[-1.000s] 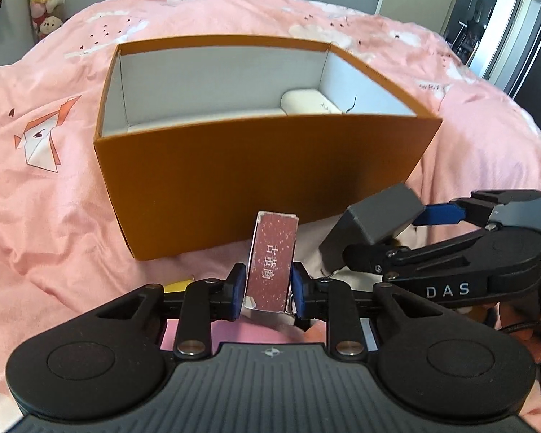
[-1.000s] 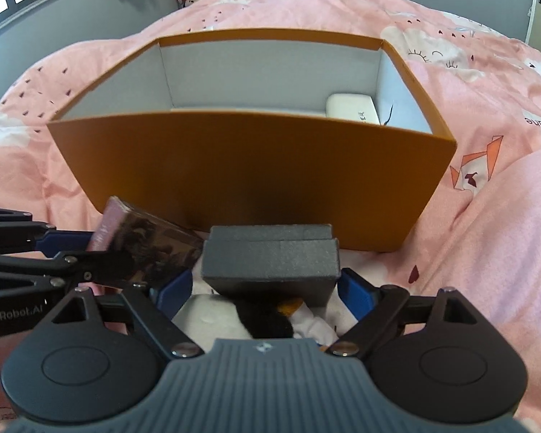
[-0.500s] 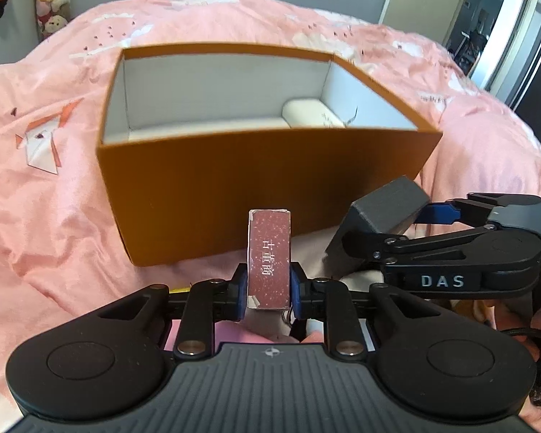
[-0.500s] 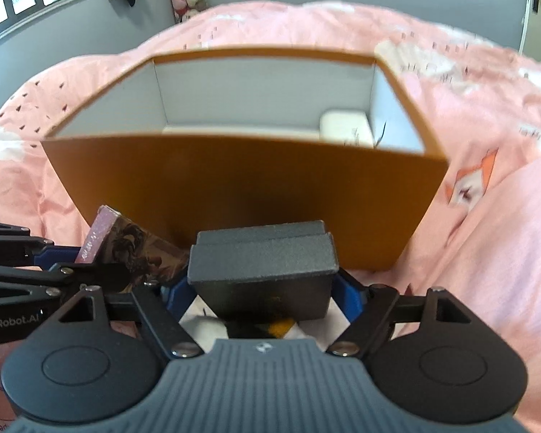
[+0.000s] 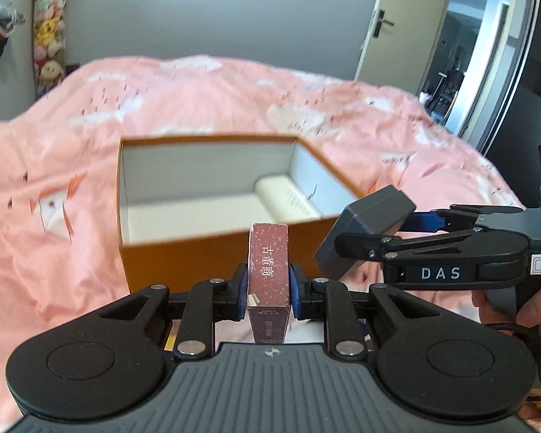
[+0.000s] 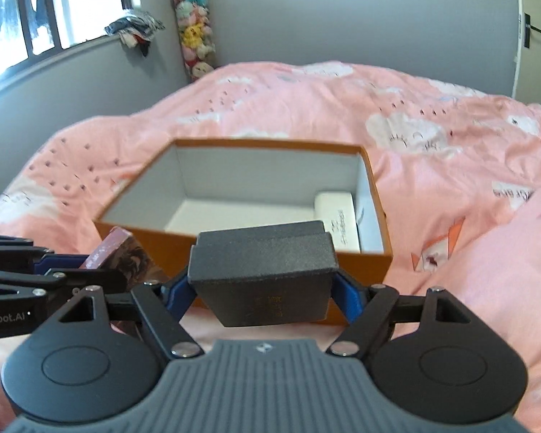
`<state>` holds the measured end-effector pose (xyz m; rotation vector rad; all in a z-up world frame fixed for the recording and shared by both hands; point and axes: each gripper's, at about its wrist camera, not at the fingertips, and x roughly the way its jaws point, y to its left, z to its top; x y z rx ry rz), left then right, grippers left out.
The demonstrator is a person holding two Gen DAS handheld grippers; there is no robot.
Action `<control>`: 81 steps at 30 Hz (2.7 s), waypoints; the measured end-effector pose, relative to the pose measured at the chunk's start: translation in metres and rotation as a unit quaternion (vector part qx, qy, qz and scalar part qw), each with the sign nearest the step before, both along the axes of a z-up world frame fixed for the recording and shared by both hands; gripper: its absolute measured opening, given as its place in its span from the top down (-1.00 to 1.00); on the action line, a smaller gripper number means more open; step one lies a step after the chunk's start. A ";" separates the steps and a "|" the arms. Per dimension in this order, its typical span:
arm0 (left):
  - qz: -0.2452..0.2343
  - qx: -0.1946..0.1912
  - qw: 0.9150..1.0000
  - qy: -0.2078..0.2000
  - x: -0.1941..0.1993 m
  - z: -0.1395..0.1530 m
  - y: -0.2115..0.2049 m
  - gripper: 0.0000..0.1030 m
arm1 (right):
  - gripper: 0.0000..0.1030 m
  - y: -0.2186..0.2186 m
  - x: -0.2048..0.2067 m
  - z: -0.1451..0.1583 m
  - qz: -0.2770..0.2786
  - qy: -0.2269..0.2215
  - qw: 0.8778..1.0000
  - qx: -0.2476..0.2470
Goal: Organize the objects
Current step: 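Carry the maroon card box and dark gray box over the orange box with both tools, then lower and release the maroon card box with the left tool while the right releases the gray box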
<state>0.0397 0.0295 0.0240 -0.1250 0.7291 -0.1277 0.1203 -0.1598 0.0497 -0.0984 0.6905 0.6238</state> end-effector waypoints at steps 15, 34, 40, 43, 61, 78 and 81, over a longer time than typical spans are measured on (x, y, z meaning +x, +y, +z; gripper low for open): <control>-0.059 0.035 0.997 -0.018 0.068 0.081 0.011 0.51 | -0.53 0.014 0.045 0.075 0.029 -0.033 0.998 0.053; -0.144 0.065 0.969 0.192 0.186 0.003 0.041 0.51 | -0.53 0.069 0.157 -0.019 0.017 0.131 0.991 -0.018; -0.158 0.029 0.959 0.235 0.205 -0.028 0.045 0.51 | -0.54 0.080 0.182 -0.046 0.008 0.200 0.979 -0.042; -0.169 0.018 0.953 0.251 0.215 -0.041 0.045 0.51 | -0.54 0.085 0.194 -0.057 0.002 0.230 0.972 -0.057; -0.220 0.132 0.943 0.211 0.255 -0.067 0.038 0.32 | -0.55 0.105 0.242 -0.083 -0.015 0.272 0.960 -0.061; -0.184 0.192 0.938 0.223 0.242 -0.082 0.035 0.10 | -0.64 0.105 0.248 -0.079 0.020 0.241 0.969 -0.050; -0.196 0.197 0.930 0.241 0.236 -0.086 0.030 0.00 | -0.64 0.106 0.242 -0.073 0.046 0.219 0.972 -0.065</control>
